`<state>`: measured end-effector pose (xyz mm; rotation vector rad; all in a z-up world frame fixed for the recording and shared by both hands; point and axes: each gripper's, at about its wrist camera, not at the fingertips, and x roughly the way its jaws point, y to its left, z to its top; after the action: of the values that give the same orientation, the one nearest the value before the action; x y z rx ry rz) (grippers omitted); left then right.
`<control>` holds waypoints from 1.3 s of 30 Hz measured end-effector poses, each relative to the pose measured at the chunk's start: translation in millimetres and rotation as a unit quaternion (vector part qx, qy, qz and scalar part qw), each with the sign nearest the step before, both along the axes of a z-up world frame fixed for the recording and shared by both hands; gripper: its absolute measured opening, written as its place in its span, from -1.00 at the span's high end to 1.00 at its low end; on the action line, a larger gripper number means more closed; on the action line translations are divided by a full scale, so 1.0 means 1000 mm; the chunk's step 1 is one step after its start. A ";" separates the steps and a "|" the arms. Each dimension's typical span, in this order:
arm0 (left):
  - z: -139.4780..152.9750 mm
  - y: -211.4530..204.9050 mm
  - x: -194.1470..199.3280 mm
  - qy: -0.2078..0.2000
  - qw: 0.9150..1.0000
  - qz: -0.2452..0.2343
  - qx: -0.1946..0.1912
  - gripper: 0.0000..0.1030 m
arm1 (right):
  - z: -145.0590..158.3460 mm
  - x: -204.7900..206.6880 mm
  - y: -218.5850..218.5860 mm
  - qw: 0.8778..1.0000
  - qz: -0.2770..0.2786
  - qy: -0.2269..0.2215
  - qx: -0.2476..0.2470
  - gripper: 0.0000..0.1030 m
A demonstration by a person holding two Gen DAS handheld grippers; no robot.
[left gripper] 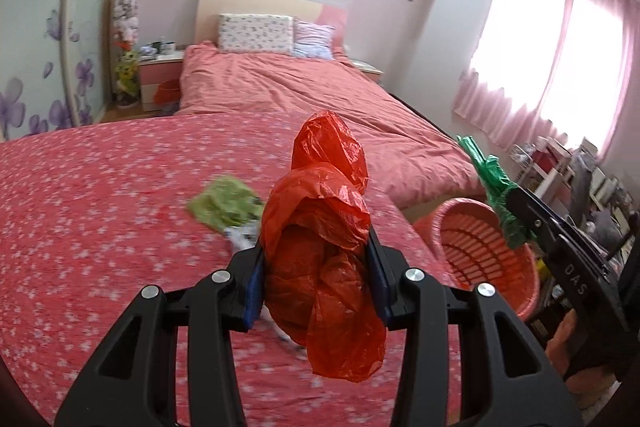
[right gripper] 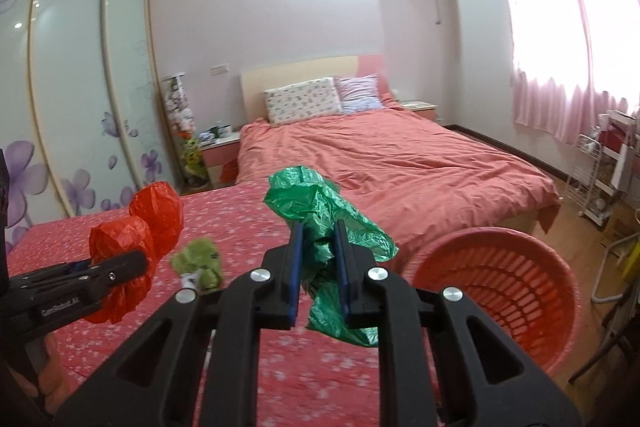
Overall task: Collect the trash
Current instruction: 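Carry the red and green bags to the orange basket and release both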
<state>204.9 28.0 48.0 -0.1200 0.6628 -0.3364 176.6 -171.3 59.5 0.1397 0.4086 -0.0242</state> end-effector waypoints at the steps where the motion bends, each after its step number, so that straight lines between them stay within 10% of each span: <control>1: -0.001 -0.007 0.000 0.001 1.000 -0.007 0.000 0.16 | -0.002 -0.002 -0.008 1.000 -0.007 0.000 0.002 0.69; 39: -0.039 -0.201 0.003 0.032 0.983 -0.182 -0.012 0.16 | -0.048 -0.038 -0.171 0.984 -0.168 0.001 0.065 0.68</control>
<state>207.9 -172.8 8.7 -0.0322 0.7442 -0.6957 138.6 -342.3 11.4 0.3362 0.3860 -0.3302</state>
